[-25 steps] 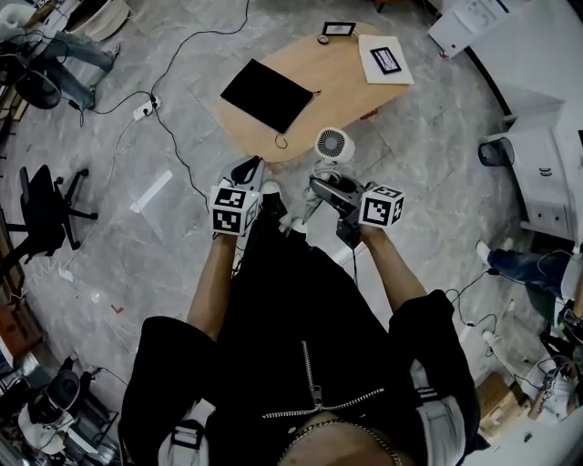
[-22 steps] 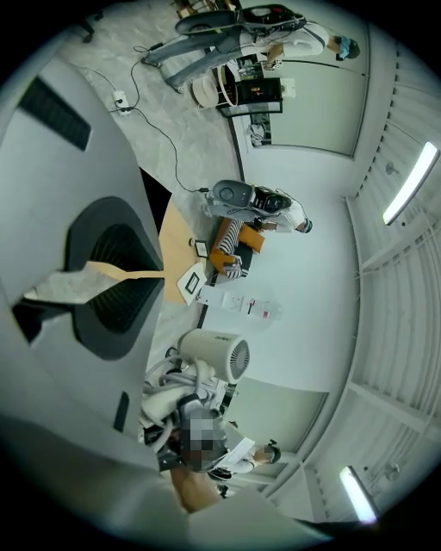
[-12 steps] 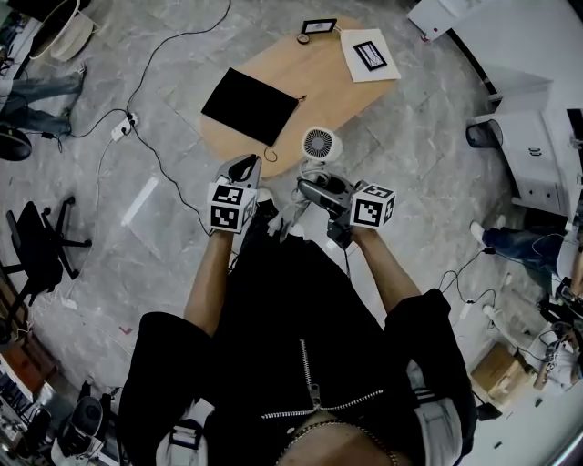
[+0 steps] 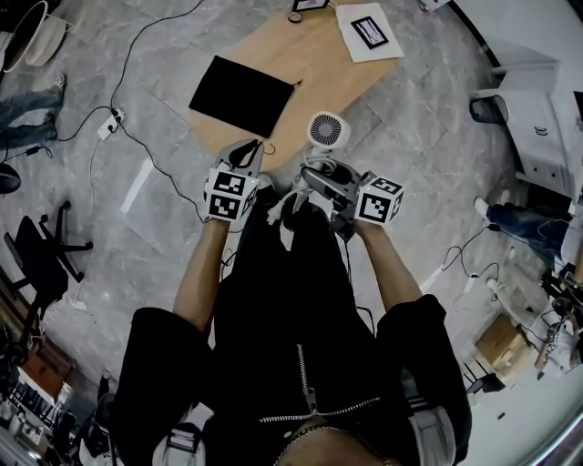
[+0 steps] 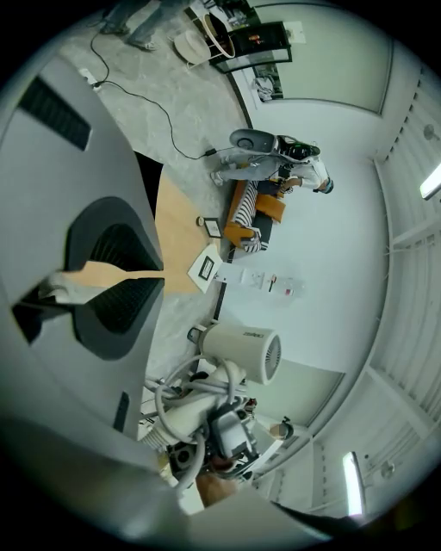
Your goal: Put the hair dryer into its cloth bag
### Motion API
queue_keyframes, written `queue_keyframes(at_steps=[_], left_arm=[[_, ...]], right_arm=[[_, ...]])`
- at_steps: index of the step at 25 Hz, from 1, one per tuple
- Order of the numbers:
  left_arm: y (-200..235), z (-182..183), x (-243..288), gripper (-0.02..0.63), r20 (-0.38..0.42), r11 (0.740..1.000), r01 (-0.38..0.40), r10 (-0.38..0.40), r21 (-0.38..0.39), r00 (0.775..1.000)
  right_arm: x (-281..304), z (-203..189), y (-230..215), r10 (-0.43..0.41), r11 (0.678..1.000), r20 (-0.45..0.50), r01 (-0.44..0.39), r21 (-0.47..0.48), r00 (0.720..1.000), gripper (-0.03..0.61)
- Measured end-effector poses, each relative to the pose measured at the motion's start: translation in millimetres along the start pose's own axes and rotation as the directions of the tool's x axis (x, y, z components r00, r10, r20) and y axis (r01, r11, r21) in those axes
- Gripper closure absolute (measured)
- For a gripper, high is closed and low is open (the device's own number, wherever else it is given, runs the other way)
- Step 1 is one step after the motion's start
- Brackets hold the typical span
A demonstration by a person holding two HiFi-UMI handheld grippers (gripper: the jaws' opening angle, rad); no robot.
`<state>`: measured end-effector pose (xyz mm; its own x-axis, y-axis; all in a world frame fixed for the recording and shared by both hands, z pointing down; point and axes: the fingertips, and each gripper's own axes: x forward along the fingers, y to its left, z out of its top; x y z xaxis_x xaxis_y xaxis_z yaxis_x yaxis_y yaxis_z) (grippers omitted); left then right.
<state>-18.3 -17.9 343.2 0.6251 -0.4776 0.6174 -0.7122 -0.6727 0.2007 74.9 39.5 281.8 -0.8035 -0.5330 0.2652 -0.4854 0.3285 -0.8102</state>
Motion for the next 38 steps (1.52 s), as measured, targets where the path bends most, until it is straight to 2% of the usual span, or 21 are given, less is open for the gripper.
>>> queue_keyframes(at_steps=[12, 21, 23, 25, 28, 33, 38], left_arm=[[26, -41, 87, 0.578, -0.114, 1.000, -0.006, 0.007, 0.003, 0.993], [39, -106, 168, 0.575, -0.216, 1.000, 0.005, -0.002, 0.013, 0.976], [44, -125, 185, 0.561, -0.248, 1.000, 0.007, -0.002, 0.021, 0.969], [50, -146, 202, 0.503, -0.292, 0.999, 0.004, 0.011, 0.049, 0.956], [55, -175, 223, 0.469, -0.344, 0.996, -0.008, 0.037, 0.085, 0.938], [65, -209, 251, 0.457, -0.400, 0.991, -0.016, 0.067, 0.131, 0.914], [72, -231, 271, 0.446, -0.450, 0.974, 0.014, 0.093, 0.227, 0.888]], right_arm=[[12, 4, -74, 0.005, 1.000, -0.061, -0.006, -0.015, 0.998, 0.357], [18, -14, -138, 0.005, 1.000, -0.110, -0.002, 0.023, 0.994, 0.357], [24, -18, -150, 0.010, 1.000, -0.120, -0.007, 0.023, 0.993, 0.357], [30, -22, -163, 0.014, 0.999, -0.121, -0.011, 0.033, 0.993, 0.357], [34, -37, -181, 0.013, 0.999, -0.131, -0.007, 0.043, 0.991, 0.357], [38, -61, -204, 0.014, 0.998, -0.146, -0.005, 0.063, 0.989, 0.357], [44, -80, -218, 0.012, 0.998, -0.150, -0.002, 0.068, 0.989, 0.357]])
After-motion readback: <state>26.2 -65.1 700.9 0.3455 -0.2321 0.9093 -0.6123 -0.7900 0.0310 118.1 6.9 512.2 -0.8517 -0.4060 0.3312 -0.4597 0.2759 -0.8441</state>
